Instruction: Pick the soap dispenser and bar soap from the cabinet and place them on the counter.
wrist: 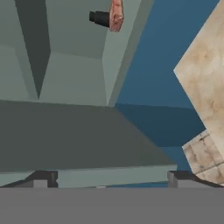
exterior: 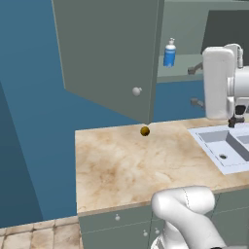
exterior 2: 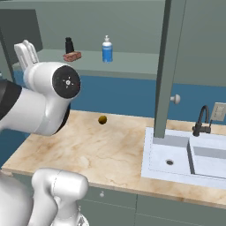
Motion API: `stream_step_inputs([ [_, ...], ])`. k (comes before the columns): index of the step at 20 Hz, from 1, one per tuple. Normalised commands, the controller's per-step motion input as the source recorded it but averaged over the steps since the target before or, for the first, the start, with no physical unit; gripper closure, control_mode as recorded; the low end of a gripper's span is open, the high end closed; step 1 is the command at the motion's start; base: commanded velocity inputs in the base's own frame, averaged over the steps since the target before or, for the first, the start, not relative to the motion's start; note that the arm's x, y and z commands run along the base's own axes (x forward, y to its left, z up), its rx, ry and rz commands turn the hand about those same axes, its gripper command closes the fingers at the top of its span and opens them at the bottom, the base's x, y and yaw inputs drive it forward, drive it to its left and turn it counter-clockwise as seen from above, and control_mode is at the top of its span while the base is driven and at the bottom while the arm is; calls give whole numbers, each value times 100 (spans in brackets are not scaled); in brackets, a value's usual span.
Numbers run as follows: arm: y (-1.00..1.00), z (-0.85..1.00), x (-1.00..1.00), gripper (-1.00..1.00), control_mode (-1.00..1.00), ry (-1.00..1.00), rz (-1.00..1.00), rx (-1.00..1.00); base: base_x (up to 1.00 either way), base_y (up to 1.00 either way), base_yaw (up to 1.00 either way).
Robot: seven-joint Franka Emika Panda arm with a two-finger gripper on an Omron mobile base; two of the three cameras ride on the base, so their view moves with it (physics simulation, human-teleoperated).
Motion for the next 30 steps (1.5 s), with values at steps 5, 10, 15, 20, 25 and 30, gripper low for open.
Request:
stream_step_inputs([
  [5,7,8,35,-100,-100,4,1,8,0,0,0],
  [10,8,29,23,-100,-100,7,5,9,0,0,0],
  [15,1,7,28,-100,-100,9,8,9,0,0,0],
  [20,9,0,23,-100,-100,9,8,6,0,0,0],
  [25,36,0,1,-100,-100,1,7,1,0,0,0],
  [30,37,0,1,-100,-100,2,6,1,0,0,0],
])
